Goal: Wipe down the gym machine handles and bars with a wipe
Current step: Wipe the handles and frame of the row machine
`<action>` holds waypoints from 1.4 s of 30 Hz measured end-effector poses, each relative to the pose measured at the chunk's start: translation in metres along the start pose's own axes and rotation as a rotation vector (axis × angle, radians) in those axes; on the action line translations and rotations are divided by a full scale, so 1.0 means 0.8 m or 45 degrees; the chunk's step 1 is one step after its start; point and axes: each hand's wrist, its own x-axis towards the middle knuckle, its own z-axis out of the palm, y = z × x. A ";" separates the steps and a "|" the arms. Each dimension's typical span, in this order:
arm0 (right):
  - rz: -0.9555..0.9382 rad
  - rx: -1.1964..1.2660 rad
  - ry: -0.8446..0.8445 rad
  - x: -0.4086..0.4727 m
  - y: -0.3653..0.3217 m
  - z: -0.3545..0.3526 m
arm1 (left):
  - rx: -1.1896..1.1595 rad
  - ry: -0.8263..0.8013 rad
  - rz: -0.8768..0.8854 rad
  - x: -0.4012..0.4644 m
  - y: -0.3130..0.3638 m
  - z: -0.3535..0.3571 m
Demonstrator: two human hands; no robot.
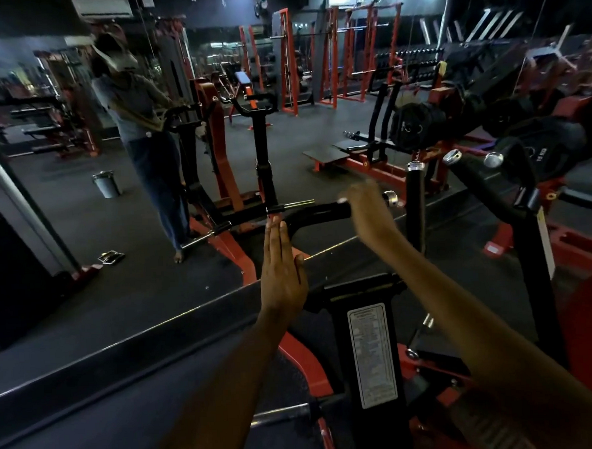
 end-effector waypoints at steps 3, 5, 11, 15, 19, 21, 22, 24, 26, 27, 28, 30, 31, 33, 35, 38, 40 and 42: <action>0.641 0.319 0.186 -0.017 0.052 -0.007 | -0.006 -0.002 0.010 0.000 -0.001 0.000; 0.914 0.537 0.350 -0.036 0.053 -0.001 | -0.005 0.004 0.014 0.001 -0.001 0.001; 0.908 0.872 0.496 -0.077 -0.039 0.029 | 0.009 -0.015 -0.018 0.000 -0.007 0.005; 1.726 1.289 0.502 -0.033 -0.010 0.013 | -0.004 -0.026 -0.016 -0.001 -0.008 0.005; 1.843 1.926 0.149 -0.015 -0.054 -0.012 | 0.016 0.003 0.014 -0.001 -0.008 0.006; 1.850 2.105 -0.106 -0.017 -0.086 -0.013 | 0.035 0.017 0.025 -0.002 -0.009 0.007; 1.781 2.118 -0.214 -0.020 -0.092 -0.010 | 0.041 0.018 0.025 -0.002 -0.009 0.007; 1.706 2.150 -0.173 -0.022 -0.071 -0.009 | 0.031 0.012 0.011 -0.002 -0.009 0.006; 1.664 2.171 -0.060 -0.027 -0.030 -0.003 | 0.023 0.009 0.015 -0.003 -0.009 0.006; 1.614 2.096 -0.006 -0.025 -0.009 0.007 | 0.018 0.012 0.013 -0.002 -0.008 0.006; 1.638 2.176 0.081 -0.030 0.003 0.014 | 0.012 0.016 0.010 -0.002 -0.007 0.007; 1.750 2.377 0.230 -0.026 -0.008 0.010 | 0.005 0.028 0.013 -0.001 -0.007 0.007; 1.798 2.463 0.239 -0.023 -0.027 0.009 | 0.003 0.030 0.023 -0.002 -0.008 0.007; 1.773 2.527 -0.040 -0.016 -0.077 -0.004 | 0.004 0.028 0.034 -0.002 -0.009 0.007; 1.669 2.471 -0.229 -0.020 -0.103 -0.015 | 0.002 0.025 0.022 -0.003 -0.009 0.008; 1.511 2.247 -0.174 -0.032 -0.081 -0.029 | 0.000 0.024 0.009 -0.002 -0.011 0.009; 1.354 1.836 0.176 -0.030 -0.045 -0.031 | -0.001 0.035 0.039 0.000 -0.014 0.010; 1.200 1.240 0.376 -0.027 -0.015 -0.040 | -0.009 0.038 0.037 0.000 -0.013 0.010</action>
